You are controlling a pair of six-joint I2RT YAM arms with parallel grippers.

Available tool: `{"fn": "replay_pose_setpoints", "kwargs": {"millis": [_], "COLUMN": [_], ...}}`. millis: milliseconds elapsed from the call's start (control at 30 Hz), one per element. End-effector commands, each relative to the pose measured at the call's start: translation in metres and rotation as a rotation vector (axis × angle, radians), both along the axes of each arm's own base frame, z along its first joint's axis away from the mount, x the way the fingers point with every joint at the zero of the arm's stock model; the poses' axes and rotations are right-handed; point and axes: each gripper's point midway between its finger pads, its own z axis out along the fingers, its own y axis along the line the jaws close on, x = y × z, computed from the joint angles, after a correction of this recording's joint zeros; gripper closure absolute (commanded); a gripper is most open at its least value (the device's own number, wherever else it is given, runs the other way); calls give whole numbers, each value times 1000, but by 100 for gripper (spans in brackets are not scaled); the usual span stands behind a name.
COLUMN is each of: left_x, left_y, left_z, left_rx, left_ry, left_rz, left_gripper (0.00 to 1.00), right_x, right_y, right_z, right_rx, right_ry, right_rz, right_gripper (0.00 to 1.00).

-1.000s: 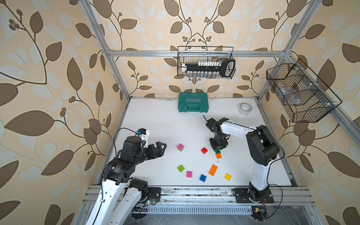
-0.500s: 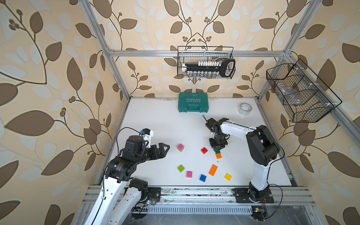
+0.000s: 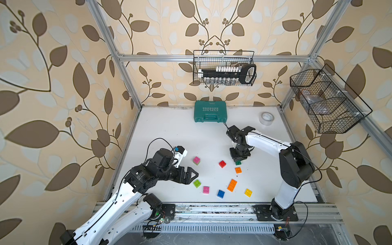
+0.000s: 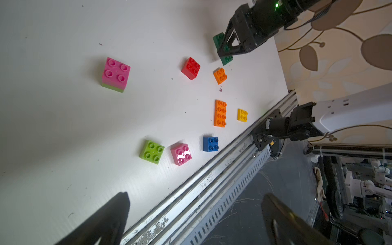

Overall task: Assemble the letter r with lego
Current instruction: Pick up the lego brick from the center of the board, then assemble the lego brick with the lego brick.

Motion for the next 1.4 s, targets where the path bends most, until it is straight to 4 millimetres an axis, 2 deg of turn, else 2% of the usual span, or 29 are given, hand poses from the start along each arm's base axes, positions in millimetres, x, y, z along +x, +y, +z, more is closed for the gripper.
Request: {"fn": "replay_pose_setpoints", "kwargs": {"millis": [0,267,767,1000,1367], "left_x": [0,-3,-6,-5,-5], "left_y": [-2,-3,-4,-3,-3], "left_z": [0,-4,-4,-5,-6], "left_rx": [25,60,65,68,74], "left_ry": [-41,-46,-41,-40,-37], "left_rz": [-22,-24,-32,-29,-23], "left_gripper": [1,1,1,1,1], "right_x": [-17,-32,-12,-14,-16], "right_y": [5,7,3,1,-3], "right_z": [7,-18,-16,-22,-20], "right_rx": [3,-10,-33,-31,-40], "right_ry": [15,44,-67,-74,-93], "right_rz": [-20,-29,-25,-16,-13], "right_gripper": [100,100,100,100,100]}}
